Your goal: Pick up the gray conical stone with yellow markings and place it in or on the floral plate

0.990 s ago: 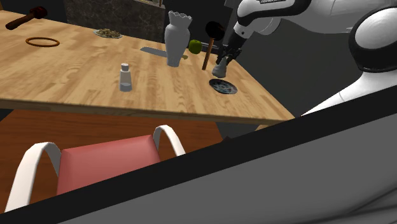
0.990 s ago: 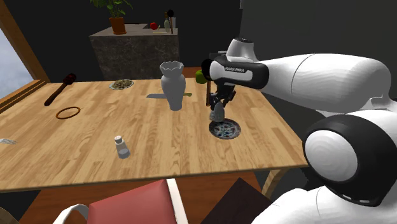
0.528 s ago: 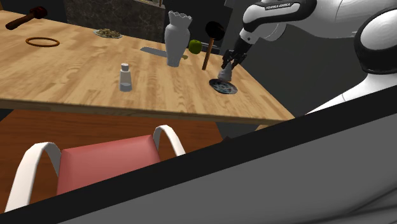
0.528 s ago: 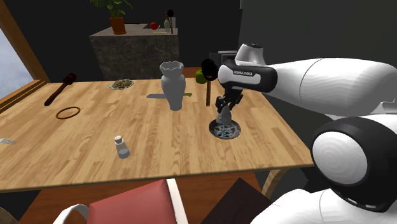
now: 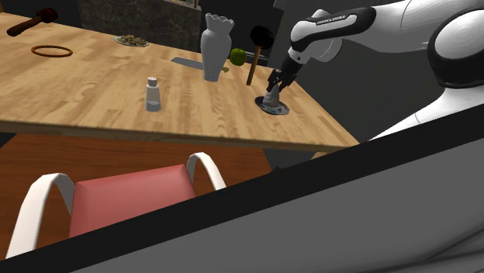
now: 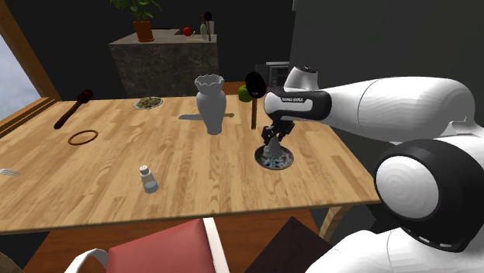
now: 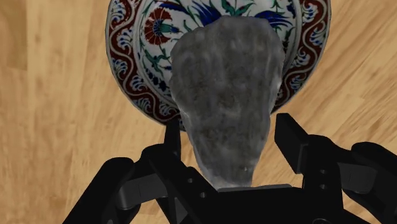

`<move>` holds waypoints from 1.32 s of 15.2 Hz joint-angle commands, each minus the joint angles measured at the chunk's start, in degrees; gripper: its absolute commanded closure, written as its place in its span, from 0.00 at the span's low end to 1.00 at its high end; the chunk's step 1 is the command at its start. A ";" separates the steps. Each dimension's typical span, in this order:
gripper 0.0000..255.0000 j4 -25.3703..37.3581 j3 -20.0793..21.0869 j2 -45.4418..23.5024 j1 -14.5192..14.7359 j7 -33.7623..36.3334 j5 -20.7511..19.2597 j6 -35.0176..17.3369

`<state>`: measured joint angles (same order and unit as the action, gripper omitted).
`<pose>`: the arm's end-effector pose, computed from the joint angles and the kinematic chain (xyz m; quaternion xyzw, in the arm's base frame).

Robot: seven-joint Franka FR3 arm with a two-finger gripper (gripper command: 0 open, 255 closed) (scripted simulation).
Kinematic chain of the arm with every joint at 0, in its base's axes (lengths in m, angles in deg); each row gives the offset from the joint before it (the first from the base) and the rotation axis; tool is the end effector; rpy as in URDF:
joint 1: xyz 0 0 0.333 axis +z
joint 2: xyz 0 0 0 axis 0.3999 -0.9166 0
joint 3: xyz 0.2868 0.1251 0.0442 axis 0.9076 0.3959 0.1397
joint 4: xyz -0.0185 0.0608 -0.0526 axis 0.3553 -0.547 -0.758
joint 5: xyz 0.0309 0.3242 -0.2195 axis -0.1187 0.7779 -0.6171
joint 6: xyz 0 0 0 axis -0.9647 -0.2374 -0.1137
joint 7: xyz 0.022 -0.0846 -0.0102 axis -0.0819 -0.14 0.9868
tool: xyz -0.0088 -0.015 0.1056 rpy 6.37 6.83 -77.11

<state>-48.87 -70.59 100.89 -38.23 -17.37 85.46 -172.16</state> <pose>0.3833 -0.2810 0.4887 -0.9796 0.1495 -0.1327 0.0199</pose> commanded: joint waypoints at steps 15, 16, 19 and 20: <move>0.00 -1.86 -0.22 -0.80 -0.14 -0.52 0.28 -2.05; 0.00 -0.94 -0.04 0.32 -0.39 -0.17 -0.21 -0.08; 0.00 2.01 0.40 2.97 -0.95 0.59 -1.25 5.40; 0.00 2.01 0.40 2.97 -0.96 0.59 -1.24 5.40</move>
<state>-47.31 -70.32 103.47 -39.13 -16.98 84.38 -167.66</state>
